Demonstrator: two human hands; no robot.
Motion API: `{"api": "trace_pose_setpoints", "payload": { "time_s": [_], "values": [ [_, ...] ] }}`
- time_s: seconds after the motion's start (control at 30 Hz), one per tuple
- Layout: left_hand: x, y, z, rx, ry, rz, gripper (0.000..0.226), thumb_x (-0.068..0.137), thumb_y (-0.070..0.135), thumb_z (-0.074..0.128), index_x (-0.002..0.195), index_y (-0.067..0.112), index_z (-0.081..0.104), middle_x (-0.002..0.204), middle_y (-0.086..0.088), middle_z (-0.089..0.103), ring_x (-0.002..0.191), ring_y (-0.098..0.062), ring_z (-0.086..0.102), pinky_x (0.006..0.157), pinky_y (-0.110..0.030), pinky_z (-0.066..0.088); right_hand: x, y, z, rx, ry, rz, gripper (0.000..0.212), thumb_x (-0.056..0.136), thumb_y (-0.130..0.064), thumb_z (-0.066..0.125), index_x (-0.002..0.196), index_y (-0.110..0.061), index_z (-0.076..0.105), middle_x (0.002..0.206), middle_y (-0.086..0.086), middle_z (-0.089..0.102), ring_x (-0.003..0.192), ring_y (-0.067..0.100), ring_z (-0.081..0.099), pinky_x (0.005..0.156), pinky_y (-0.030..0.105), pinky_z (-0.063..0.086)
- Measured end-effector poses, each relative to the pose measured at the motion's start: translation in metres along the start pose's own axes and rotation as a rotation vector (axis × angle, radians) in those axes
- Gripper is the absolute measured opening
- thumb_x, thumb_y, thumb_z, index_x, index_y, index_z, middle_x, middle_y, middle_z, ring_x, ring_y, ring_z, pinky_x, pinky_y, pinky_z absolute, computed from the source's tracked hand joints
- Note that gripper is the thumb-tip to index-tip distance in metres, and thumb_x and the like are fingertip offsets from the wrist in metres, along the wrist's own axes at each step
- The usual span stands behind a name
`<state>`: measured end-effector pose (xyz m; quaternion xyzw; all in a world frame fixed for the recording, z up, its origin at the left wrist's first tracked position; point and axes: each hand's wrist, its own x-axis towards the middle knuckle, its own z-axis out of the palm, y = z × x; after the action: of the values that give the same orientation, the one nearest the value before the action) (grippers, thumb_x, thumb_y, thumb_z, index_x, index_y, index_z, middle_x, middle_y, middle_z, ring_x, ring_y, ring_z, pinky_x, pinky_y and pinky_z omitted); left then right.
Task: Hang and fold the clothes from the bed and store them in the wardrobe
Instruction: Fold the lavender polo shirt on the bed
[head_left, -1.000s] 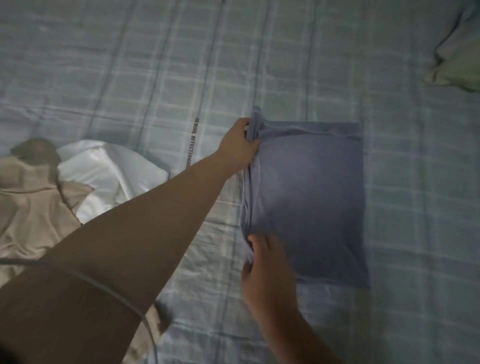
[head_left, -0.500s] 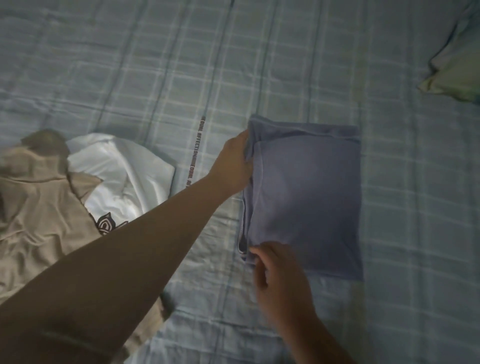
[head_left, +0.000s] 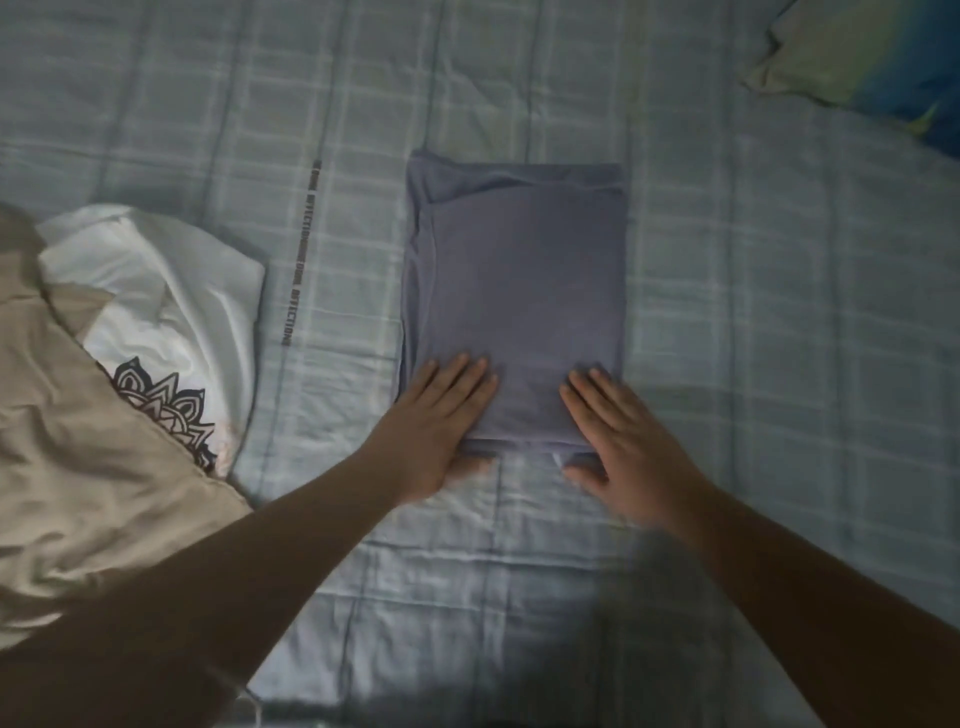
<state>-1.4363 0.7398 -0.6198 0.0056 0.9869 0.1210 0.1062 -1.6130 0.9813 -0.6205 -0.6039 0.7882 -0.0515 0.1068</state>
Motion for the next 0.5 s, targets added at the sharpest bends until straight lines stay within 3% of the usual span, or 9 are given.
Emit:
{"api": "trace_pose_setpoints", "payload": {
  "time_s": [0.1,0.2,0.37,0.5],
  "values": [
    [-0.007,-0.009,0.006,0.015,-0.023,0.038,0.083,0.096,0.059,0.044,0.157,0.009,0.018,0.165,-0.011,0.013,0.153,-0.029,0.007,0.123,-0.05,0.014,-0.004,0.005,-0.002,-0.018,-0.057,-0.027,0.076,0.089,-0.033,0.063,0.151,-0.002,0.033,0.159,0.015,0.03,0.149,0.035,0.023,0.116,0.053,0.029],
    [-0.01,-0.012,0.005,-0.005,-0.023,0.052,0.074,0.097,0.036,0.048,0.158,0.011,0.015,0.166,-0.009,0.011,0.153,-0.027,0.005,0.123,-0.047,0.013,-0.004,0.001,-0.007,-0.071,-0.055,-0.014,0.063,0.088,-0.013,0.05,0.149,-0.002,0.037,0.156,0.017,0.036,0.146,0.036,0.029,0.116,0.052,0.029],
    [-0.015,-0.007,0.0,-0.048,-0.007,0.024,0.089,0.082,-0.01,0.054,0.158,0.011,0.012,0.165,-0.009,0.009,0.153,-0.027,0.004,0.124,-0.045,0.013,-0.007,-0.007,-0.015,-0.103,-0.038,0.032,0.06,0.086,-0.009,0.032,0.145,0.003,0.043,0.151,0.022,0.041,0.143,0.037,0.035,0.117,0.051,0.03],
    [-0.031,0.01,-0.011,-0.094,-0.05,0.035,0.087,0.083,-0.017,0.047,0.154,0.013,0.005,0.163,-0.008,0.006,0.152,-0.028,0.001,0.124,-0.041,0.003,-0.026,-0.002,-0.017,-0.1,-0.003,-0.135,0.058,0.087,-0.003,0.038,0.144,0.006,0.042,0.151,0.023,0.04,0.143,0.036,0.035,0.117,0.05,0.03]
  ]
}}
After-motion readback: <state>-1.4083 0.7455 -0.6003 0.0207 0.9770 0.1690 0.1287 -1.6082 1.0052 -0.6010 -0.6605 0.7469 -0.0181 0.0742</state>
